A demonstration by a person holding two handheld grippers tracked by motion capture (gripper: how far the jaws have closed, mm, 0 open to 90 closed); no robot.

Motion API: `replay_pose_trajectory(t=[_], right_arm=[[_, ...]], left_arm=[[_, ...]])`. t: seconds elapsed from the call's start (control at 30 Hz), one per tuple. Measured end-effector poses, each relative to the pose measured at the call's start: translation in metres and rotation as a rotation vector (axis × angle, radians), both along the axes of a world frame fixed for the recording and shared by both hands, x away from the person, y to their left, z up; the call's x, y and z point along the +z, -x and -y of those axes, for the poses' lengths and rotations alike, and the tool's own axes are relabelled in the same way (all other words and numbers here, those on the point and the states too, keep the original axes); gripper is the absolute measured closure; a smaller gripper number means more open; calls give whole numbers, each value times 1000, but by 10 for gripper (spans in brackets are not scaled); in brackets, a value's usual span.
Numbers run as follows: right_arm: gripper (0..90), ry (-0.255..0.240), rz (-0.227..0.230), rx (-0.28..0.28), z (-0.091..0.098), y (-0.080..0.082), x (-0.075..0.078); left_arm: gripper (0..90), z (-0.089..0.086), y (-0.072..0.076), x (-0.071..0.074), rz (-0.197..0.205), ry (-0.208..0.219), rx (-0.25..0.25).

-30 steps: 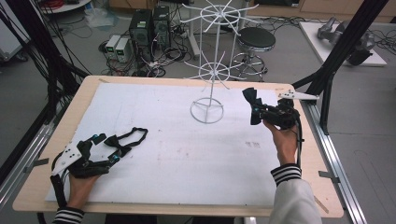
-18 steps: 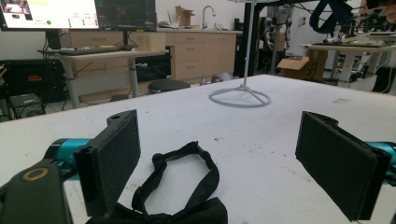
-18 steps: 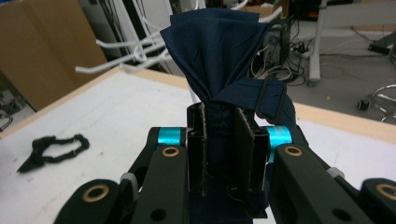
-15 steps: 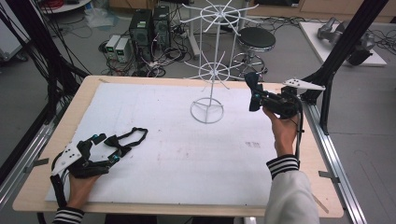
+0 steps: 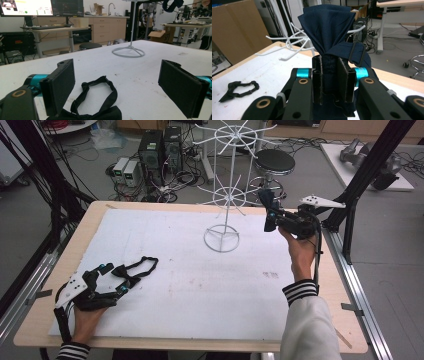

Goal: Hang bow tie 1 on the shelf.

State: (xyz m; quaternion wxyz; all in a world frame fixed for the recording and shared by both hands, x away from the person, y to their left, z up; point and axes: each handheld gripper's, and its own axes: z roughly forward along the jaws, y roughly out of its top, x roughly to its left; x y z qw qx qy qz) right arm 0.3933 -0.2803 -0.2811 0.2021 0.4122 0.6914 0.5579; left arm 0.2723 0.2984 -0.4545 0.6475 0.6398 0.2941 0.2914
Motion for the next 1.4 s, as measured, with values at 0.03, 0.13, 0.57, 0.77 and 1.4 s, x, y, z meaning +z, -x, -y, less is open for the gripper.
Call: replay_pose_trajectory(t=[0.03,0.13,0.57,0.77,1.4], right_arm=[[765,-3,-1,3,-1,-1,1],[765,-5,4,6,-3,-6,5],[765,0,28,13,-17,-20,18],[764,1,17,9,-20,-24,18],[764,10,-7,28,-31,-34,9]], left_arm=[[143,0,0,0,-1,-1,-1],[144,0,0,0,-2,0,-1],[143,0,0,0,-3,-1,-1],[143,0,0,0,-1,-3,-2],[143,0,0,0,1,2,-1]])
